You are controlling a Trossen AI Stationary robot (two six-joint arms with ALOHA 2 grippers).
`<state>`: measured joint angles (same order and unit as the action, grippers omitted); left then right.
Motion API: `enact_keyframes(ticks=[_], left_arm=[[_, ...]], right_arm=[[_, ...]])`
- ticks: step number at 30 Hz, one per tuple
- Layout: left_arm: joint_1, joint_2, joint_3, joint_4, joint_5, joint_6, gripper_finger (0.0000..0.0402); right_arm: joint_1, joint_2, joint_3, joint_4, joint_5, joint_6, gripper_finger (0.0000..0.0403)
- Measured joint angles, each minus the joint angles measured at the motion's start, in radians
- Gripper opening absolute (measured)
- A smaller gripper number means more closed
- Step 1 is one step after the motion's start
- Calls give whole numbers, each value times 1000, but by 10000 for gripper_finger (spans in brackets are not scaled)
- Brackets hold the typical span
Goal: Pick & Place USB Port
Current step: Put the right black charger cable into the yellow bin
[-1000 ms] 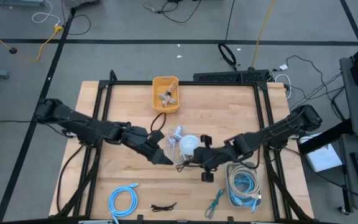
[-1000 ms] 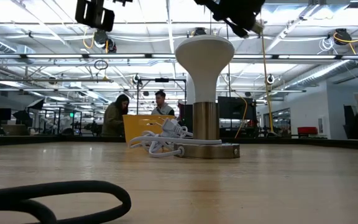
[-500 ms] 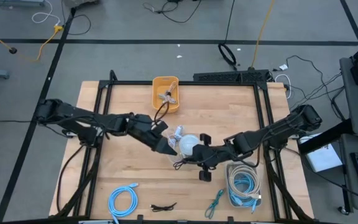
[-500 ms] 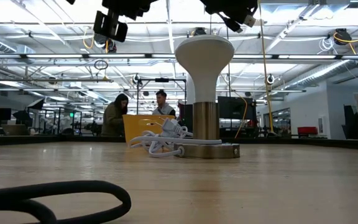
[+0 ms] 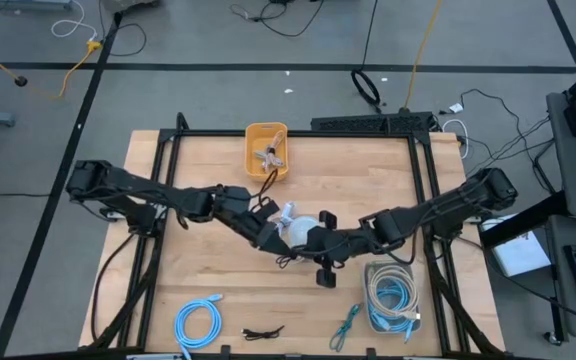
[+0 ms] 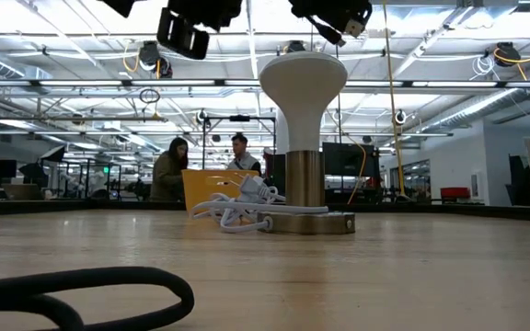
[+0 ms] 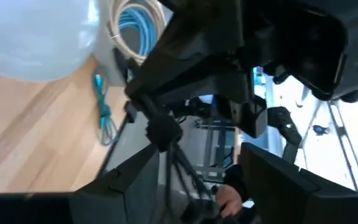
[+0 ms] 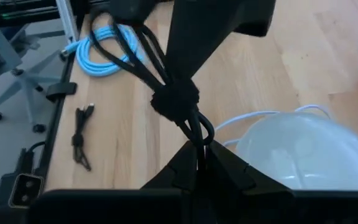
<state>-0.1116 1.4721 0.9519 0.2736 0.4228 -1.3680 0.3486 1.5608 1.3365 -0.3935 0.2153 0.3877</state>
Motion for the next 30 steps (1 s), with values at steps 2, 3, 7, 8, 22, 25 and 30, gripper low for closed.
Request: enact_keyframes(ticks=[2,3,7,8,22,25,30], left_arm=[[1,6,-1,7,3,0,214],[1,6,-1,14,3,-4,207],[6,10,0,40,1,-4,172],[7,12,0,40,3,-4,163],[12,12,0,46,22,24,10],[12,12,0,47,23,27,4],[-1,12,0,67,39,3,36]], right_arm=[[-9,0,0,3,-16,7,20],[-13,0,0,4,-24,10,20],[-23,0,0,20,-34,9,20],[-23,0,0,21,-34,8,20],[-28,0,0,31,-34,1,20],[-29,0,0,31,-33,-7,20],[-29,0,0,31,-13,-22,20]])
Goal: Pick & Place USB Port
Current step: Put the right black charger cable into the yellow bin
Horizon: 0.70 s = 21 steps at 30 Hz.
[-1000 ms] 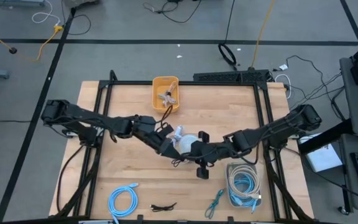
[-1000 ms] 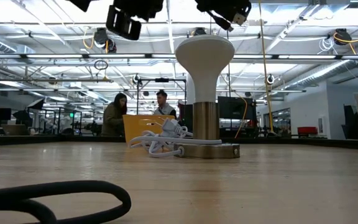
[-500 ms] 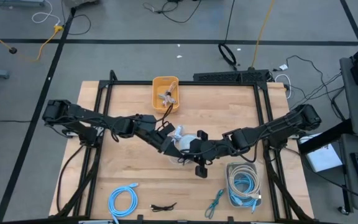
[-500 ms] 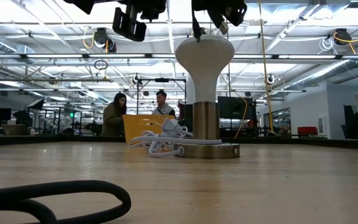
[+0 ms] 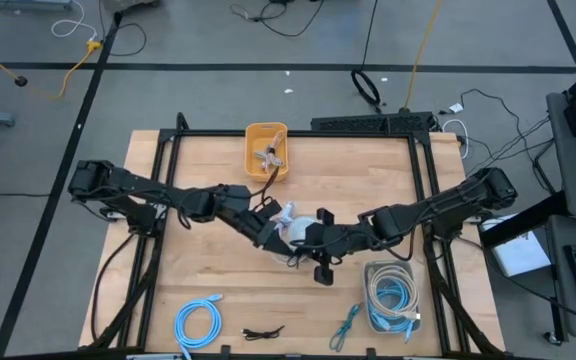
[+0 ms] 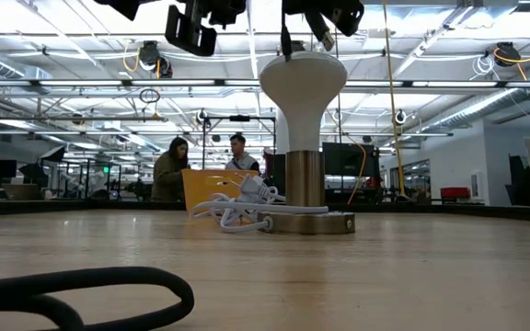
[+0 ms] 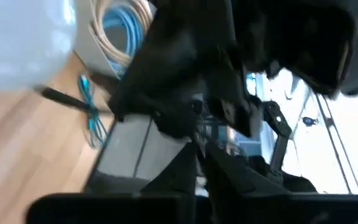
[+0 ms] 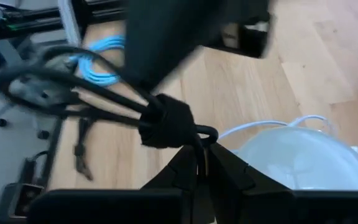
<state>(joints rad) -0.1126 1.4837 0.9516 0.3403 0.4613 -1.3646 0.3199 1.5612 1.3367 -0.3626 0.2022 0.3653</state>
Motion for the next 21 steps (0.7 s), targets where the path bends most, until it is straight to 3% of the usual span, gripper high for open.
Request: enact_keyframes(ticks=[7,11,16,21], left_arm=[[-19,0,0,0,33,-74,148],[-11,0,0,-6,31,-86,186],[-3,0,0,-6,15,-92,195],[12,0,0,-2,14,-85,149]], right_arm=[[-1,0,0,-24,18,-27,20],[-1,0,0,-19,38,-41,20],[-1,0,0,-14,38,-45,20],[-1,0,0,-16,39,-45,20]])
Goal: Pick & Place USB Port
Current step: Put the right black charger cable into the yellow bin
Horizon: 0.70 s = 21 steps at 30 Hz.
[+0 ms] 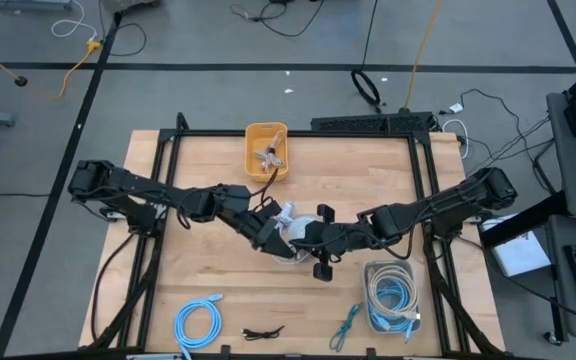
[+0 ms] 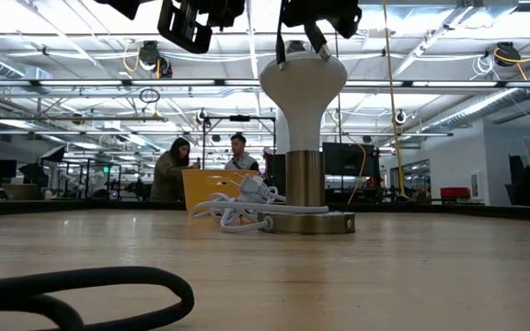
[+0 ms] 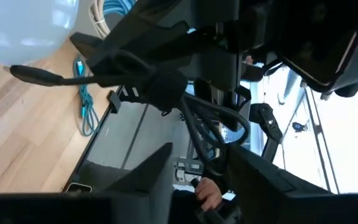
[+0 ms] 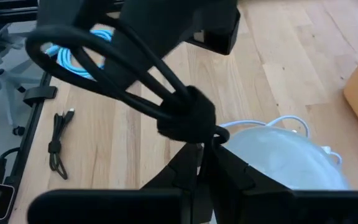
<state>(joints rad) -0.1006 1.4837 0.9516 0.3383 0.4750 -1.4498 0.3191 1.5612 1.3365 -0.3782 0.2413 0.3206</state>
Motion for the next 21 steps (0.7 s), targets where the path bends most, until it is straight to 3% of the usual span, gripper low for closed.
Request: enact_keyframes(ticks=[6,16,21], left_arm=[[2,0,0,8,-6,21,19],[0,0,0,54,-37,52,5],[2,-14,0,110,-29,81,3]], right_arm=[[1,0,0,2,-1,0,20],[3,-1,0,33,-6,9,23],[10,-40,0,74,-67,97,63]])
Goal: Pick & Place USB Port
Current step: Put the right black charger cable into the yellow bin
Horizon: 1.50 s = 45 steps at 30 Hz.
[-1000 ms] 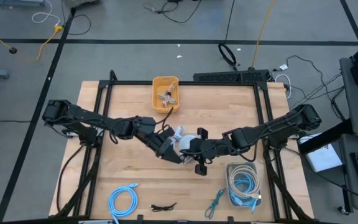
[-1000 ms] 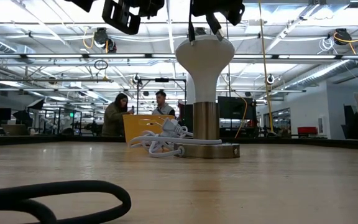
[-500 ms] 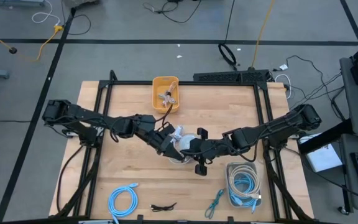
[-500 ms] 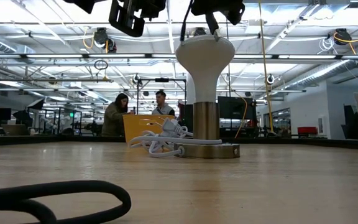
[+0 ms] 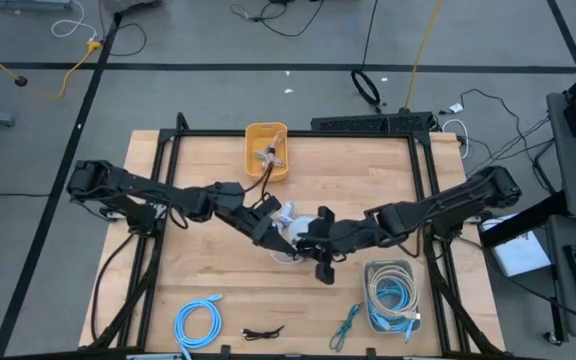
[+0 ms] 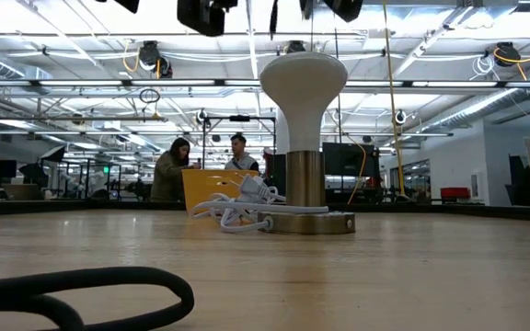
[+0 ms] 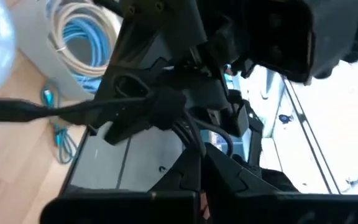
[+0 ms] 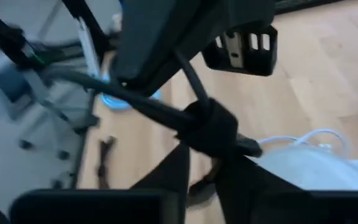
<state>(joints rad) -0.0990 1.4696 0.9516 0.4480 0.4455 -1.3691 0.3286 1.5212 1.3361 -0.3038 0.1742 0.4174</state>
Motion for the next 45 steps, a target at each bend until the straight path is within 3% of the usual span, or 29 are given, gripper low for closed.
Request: enact_keyframes(ticks=[8,12,17,21,25,28,35,40,45], left_arm=[[34,-83,0,-47,6,54,2],[80,-168,0,-187,22,119,2],[178,-303,2,-544,-29,308,2],[260,-339,0,-825,-127,501,1],[311,-333,0,-968,-248,752,1],[342,-308,0,-986,-326,891,1],[463,-238,-1,-1009,-468,1003,1],[536,-130,29,-1008,-466,1087,1],[567,-8,141,-1024,-449,1170,1]], right_arm=[[-2,-77,0,-15,-19,127,220],[-2,-103,0,-37,-19,160,292],[4,-107,0,-50,-72,236,344],[27,-105,0,21,-71,241,354],[29,-99,0,112,-47,223,348],[24,-100,0,177,-41,217,344],[12,-100,0,279,12,212,344],[13,-100,0,344,11,198,344],[11,-100,0,344,12,196,343]])
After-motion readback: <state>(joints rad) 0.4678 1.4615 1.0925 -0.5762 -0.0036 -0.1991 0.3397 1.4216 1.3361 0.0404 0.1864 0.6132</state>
